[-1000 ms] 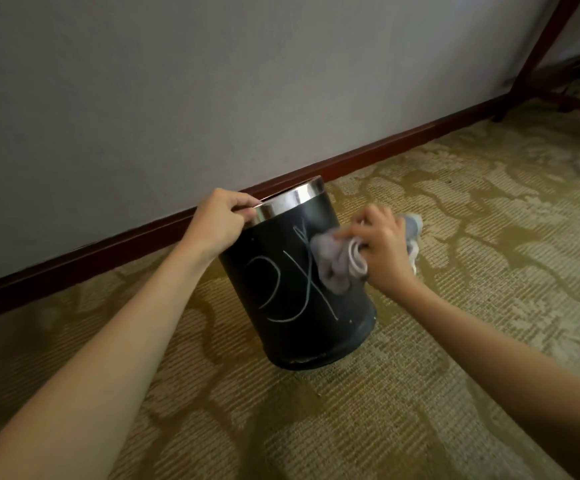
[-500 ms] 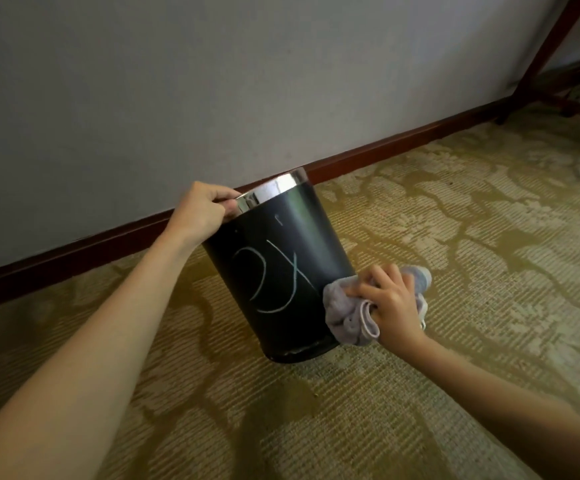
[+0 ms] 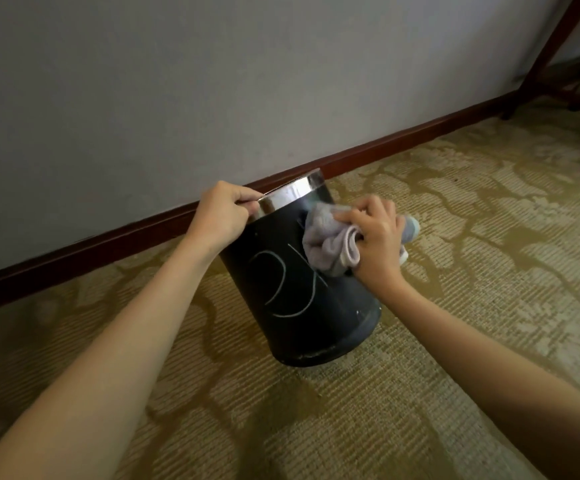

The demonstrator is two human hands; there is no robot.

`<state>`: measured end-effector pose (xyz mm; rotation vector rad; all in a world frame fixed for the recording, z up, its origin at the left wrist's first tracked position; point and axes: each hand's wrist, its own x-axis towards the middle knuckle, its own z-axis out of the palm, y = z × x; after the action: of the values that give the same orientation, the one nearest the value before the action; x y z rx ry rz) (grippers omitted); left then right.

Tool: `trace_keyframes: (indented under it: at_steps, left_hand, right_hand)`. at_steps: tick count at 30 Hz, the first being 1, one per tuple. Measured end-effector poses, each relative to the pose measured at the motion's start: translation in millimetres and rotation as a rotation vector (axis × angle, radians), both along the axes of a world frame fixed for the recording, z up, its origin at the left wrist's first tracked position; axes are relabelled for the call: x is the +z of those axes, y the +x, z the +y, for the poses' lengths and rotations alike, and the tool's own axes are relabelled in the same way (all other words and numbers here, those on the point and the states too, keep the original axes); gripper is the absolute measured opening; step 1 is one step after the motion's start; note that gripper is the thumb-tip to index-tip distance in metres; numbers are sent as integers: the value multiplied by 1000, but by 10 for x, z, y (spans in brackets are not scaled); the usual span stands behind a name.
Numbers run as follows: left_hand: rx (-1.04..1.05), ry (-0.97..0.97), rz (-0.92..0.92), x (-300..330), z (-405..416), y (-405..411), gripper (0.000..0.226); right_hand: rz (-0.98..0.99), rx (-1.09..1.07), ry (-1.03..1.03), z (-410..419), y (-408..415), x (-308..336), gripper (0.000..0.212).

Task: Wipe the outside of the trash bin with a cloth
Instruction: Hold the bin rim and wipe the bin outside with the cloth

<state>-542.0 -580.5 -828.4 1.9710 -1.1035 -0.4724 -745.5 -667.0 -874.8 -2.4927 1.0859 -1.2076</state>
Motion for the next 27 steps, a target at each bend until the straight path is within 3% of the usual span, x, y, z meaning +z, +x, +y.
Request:
trace_keyframes:
  at_steps: [4,9,14,19,27]
  left_hand:
    - [11,3,68,-19,50,167,27]
    - [-9,-21,74,-40,66,162,33]
    - [-52,-19,6,11,-15,-52,25]
    - [-75,-29,-105,25,-94,-246,31]
    - [-12,7,-21,-11,-87,46,24]
  right_hand:
    - [239,161,-117,257,-408,-476,21]
    - [286,228,-133,398,-574,-623,15]
    - [146,131,-66,113,-164,-10,25]
    - [-80,-44,-35,-69,218,377,17]
    - [275,185,-201,296,-547,-541,6]
